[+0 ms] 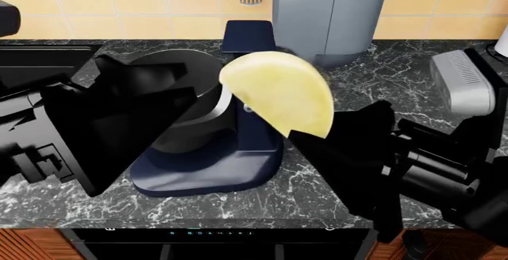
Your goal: Place the cheese in the stand mixer bowl.
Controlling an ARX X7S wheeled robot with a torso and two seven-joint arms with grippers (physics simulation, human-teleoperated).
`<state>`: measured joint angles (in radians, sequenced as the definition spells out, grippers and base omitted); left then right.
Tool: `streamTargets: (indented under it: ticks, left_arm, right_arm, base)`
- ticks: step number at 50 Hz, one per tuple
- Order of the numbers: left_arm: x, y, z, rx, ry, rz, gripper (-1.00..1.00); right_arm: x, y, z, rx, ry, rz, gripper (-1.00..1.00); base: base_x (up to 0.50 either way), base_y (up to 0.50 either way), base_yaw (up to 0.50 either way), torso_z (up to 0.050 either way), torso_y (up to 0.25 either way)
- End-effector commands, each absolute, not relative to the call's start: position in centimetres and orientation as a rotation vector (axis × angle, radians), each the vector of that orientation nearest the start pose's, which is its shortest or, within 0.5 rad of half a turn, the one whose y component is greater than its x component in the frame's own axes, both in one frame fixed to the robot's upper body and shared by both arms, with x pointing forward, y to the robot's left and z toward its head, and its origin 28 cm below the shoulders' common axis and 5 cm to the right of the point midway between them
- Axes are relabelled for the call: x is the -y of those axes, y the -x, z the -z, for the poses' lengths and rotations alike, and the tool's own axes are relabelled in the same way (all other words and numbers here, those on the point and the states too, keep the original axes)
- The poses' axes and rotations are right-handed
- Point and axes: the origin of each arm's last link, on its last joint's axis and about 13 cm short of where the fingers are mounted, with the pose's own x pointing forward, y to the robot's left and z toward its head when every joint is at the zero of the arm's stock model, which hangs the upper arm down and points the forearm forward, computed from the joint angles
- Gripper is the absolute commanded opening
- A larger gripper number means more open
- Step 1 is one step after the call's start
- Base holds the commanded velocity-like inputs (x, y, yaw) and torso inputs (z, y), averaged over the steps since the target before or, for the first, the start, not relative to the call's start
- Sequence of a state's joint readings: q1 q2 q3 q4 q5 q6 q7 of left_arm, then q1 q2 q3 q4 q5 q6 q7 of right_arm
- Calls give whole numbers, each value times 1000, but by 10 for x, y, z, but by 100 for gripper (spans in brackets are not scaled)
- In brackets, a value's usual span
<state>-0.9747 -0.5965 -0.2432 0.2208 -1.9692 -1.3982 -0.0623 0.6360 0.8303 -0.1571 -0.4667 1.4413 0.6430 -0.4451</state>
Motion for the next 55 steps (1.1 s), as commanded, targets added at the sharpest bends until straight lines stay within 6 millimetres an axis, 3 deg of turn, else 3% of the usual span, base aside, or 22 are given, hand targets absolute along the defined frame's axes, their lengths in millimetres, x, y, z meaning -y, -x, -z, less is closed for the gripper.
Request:
streamTargets:
  ticks: [1, 55]
  left_arm:
    - [-280, -232, -294, -66, 361, 1251, 100]
    - [-256, -259, -286, -122, 362, 1355, 100]
  right_arm:
    - [162, -236, -238, 111, -198, -1233, -100]
    - [152, -237, -241, 120, -184, -1265, -100]
  base:
    - [0, 0, 0, 0, 0]
    - [0, 0, 0, 0, 0]
